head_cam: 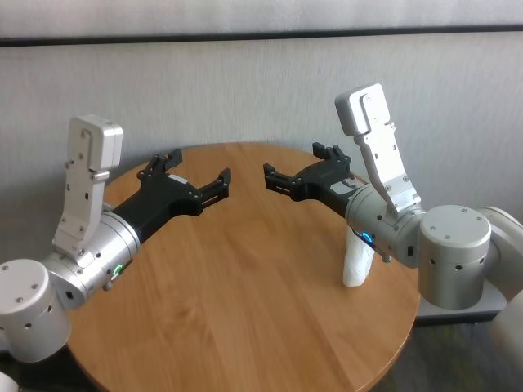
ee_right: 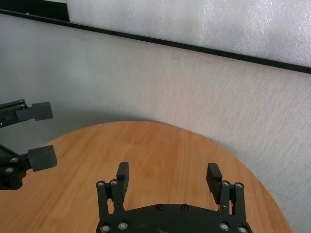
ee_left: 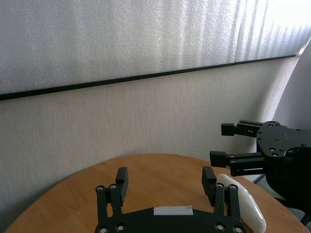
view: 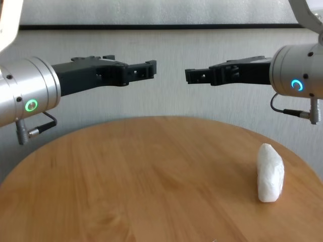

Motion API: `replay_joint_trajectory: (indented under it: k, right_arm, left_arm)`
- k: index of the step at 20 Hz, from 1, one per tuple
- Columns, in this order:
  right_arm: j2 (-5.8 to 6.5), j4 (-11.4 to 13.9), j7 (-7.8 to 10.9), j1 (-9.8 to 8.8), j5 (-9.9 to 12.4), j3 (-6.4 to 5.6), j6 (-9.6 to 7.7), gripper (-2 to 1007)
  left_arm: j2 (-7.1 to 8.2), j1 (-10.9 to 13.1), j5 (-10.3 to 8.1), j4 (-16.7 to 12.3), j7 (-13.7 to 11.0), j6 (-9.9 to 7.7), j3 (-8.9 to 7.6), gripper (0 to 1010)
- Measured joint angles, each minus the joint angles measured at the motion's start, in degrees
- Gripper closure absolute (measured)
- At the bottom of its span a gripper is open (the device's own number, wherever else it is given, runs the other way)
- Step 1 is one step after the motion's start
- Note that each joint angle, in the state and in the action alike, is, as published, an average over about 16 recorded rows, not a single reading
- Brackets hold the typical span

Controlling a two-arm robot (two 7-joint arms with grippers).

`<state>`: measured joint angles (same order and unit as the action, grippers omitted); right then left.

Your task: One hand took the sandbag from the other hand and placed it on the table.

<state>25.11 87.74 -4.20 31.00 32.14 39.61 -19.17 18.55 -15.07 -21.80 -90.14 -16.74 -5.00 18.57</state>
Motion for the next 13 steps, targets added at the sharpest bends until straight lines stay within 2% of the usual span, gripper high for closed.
replay_joint_trajectory:
  k: [13]
  right_arm:
    - [0.05,0.0,-0.09,0.00,0.2,-0.04,-0.01,4]
  left_arm:
    - [0.00,0.0,0.00,0.0,0.0,0.00,0.00,9]
